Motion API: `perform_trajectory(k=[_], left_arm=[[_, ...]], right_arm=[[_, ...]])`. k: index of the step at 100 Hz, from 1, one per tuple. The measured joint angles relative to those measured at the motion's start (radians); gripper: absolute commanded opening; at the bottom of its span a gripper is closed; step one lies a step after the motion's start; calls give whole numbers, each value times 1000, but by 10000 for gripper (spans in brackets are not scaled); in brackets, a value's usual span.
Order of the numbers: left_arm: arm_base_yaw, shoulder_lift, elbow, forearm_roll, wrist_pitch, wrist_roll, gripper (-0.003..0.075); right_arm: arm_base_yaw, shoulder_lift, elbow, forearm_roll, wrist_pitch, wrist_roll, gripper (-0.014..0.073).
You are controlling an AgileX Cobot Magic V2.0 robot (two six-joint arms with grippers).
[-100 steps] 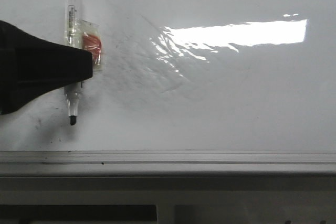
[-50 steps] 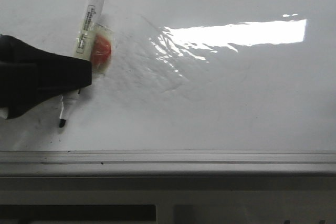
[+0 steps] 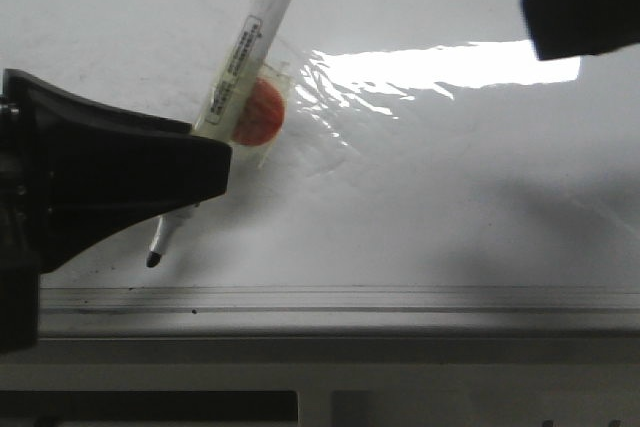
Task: Write number 8 on whiteboard
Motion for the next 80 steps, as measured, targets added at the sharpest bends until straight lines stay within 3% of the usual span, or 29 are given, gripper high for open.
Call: perform_trajectory(k=[28, 57, 64, 72, 80], left_arm=[[0, 0, 0, 145, -13, 0, -20], [0, 0, 0, 192, -14, 0, -20], [0, 0, 0, 193, -15, 0, -20], [0, 1, 0, 194, -18, 0, -17], [0, 2, 0, 203, -14, 4, 55]], right_arm=[[122, 222, -141, 0, 2, -4, 280], [136, 345, -232, 6, 5, -4, 269], [136, 357, -241, 8, 11, -4, 200], [136, 363, -248, 12, 33, -4, 57], [141, 363, -252, 30, 40, 6, -73]])
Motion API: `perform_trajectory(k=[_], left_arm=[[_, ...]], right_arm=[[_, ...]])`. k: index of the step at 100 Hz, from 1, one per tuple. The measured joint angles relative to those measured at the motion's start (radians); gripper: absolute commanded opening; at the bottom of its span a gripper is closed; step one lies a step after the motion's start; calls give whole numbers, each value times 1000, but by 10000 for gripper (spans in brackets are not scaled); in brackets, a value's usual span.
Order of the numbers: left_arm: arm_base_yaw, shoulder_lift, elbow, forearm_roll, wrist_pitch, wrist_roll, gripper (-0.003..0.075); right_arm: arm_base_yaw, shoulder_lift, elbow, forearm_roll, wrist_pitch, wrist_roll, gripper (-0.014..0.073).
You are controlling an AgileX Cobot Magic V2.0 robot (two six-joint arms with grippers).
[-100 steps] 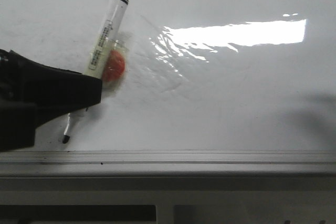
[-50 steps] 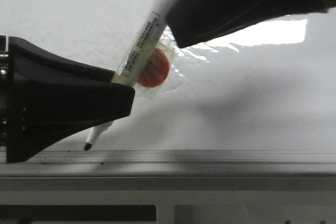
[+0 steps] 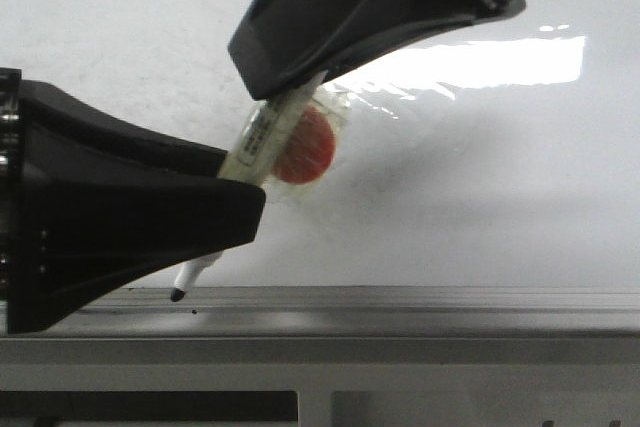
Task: Write number 8 on whiteboard
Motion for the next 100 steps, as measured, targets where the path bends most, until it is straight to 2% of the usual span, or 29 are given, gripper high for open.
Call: perform_trajectory(k=[11, 18, 38, 56, 83, 100], left_arm=[[0, 0, 0, -1, 1, 4, 225], [0, 0, 0, -6, -10, 0, 279], [0, -26, 2, -37, -15, -4, 283], [0, -177, 22, -196, 19, -4, 283], [0, -444, 26, -362, 234, 36, 283], [0, -497, 0, -385, 386, 81, 282]], right_arm=[[8, 0, -6, 25, 9, 5, -69], [6, 2, -6, 7, 32, 5, -69], [2, -3, -4, -6, 36, 5, -69], [-46, -50, -43, -6, 61, 5, -68], [-158, -63, -204, -10, 118, 9, -62], [-217, -47, -258, -10, 128, 13, -62]])
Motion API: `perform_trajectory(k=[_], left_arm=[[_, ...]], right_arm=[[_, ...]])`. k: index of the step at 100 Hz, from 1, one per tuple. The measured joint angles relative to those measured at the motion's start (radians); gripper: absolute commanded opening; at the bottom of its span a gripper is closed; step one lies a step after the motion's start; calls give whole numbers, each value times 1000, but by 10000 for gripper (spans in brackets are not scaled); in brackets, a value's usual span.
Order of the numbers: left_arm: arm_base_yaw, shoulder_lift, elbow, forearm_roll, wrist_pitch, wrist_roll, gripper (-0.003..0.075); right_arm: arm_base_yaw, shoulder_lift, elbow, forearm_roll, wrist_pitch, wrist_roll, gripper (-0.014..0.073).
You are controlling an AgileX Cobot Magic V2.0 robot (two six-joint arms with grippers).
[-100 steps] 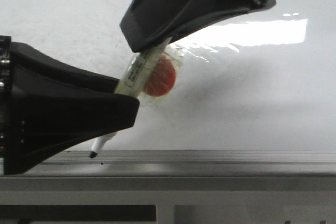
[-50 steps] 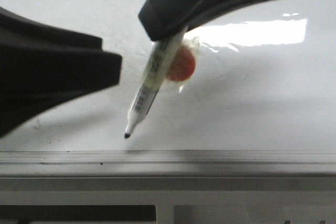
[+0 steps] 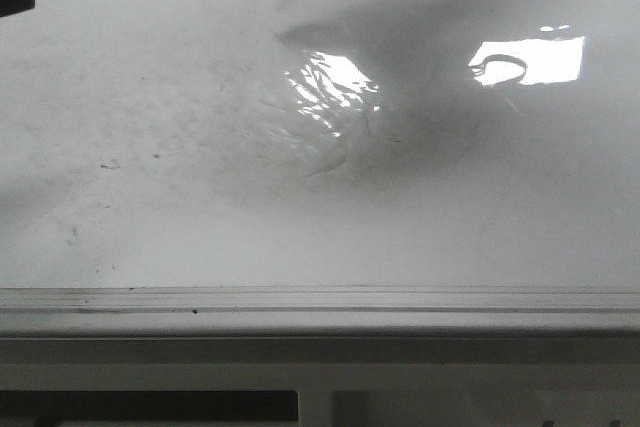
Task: Write number 8 on whiteboard
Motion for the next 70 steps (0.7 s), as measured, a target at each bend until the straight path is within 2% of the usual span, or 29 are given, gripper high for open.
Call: perform_trajectory(k=[32, 58, 70], left_arm=[[0, 5, -36, 0, 53, 22, 283], [0, 5, -36, 0, 62, 32, 283], [0, 5, -38, -5, 62, 32, 283]], right_arm=[[-17, 113, -10, 45, 2, 17, -62], [-17, 69, -6, 3, 161, 19, -62], [2, 77, -6, -1, 154, 19, -62]])
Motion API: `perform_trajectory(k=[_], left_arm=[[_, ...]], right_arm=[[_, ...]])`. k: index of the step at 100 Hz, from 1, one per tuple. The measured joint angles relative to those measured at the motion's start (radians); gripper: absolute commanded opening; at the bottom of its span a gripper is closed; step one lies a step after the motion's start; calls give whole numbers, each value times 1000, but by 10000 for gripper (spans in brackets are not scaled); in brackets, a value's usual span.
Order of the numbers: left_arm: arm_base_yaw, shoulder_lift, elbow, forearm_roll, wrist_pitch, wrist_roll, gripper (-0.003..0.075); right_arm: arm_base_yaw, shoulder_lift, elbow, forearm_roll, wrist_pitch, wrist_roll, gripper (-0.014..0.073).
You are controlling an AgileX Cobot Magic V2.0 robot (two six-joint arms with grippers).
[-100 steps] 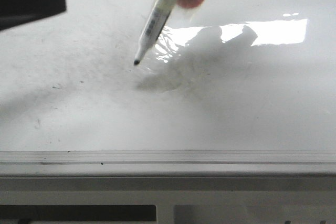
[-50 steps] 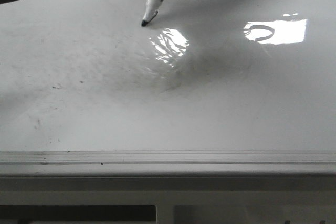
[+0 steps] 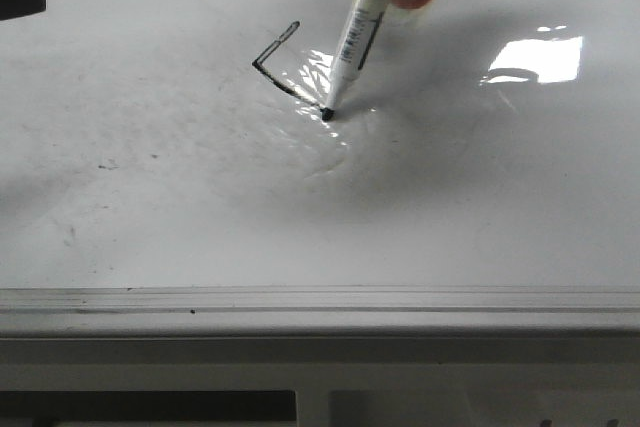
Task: Write number 8 on whiteboard
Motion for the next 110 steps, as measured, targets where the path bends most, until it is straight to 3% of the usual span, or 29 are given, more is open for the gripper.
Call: perform_trajectory(k=[19, 43, 61, 110], left_arm=[[0, 0, -1, -2, 0, 5, 283], [0, 0, -1, -2, 0, 10, 283], [0, 4, -1, -2, 0, 10, 283], [0, 166, -22, 78, -59, 13, 283]], right_arm=[[51, 44, 1, -7, -98, 8, -62], [-35, -17, 1, -13, -110, 27, -62], [-39, -24, 1, -20, -154, 27, -62], [142, -17, 1, -25, -77, 27, -62]])
